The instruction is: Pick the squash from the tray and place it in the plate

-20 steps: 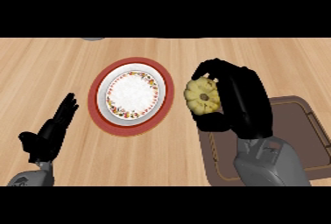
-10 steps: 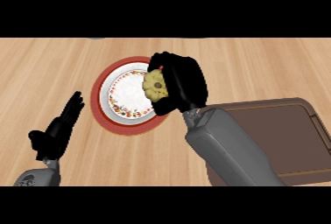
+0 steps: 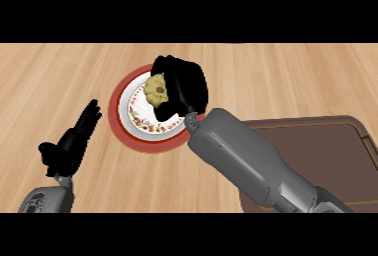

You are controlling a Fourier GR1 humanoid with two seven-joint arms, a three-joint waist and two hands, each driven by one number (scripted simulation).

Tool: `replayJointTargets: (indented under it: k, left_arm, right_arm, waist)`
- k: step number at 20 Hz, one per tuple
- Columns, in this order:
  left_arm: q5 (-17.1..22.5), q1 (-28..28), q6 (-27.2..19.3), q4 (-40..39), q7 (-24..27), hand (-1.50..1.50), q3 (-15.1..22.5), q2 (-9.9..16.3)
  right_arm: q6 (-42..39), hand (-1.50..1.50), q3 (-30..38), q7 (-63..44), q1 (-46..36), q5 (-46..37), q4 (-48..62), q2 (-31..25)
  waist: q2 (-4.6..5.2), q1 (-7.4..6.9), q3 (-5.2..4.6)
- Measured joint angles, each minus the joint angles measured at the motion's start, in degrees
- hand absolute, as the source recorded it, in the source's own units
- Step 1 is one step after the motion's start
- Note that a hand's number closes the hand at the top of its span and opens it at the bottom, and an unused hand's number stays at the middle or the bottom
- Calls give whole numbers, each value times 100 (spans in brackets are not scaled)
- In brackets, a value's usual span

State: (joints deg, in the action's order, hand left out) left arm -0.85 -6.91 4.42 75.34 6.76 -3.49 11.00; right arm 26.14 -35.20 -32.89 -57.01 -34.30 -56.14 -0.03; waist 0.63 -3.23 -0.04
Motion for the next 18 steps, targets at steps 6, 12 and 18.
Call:
replayJointTargets:
  k: [6,12,18]
  left_arm:
    - [-9,-40,76,63,-51,0,44,13]
    - [-3,-111,95,64,-112,0,47,-5]
    - [-56,33,34,33,16,0,20,-20]
  right_arm:
    - [981,-150,-416,-381,-384,916,741,3]
    - [1619,-150,-602,-197,-551,1863,1133,1]
    - [2452,-150,-101,723,-272,2583,941,-6]
  waist:
    - [22,-128,-1]
    - [39,-158,0]
    - [33,-51,7]
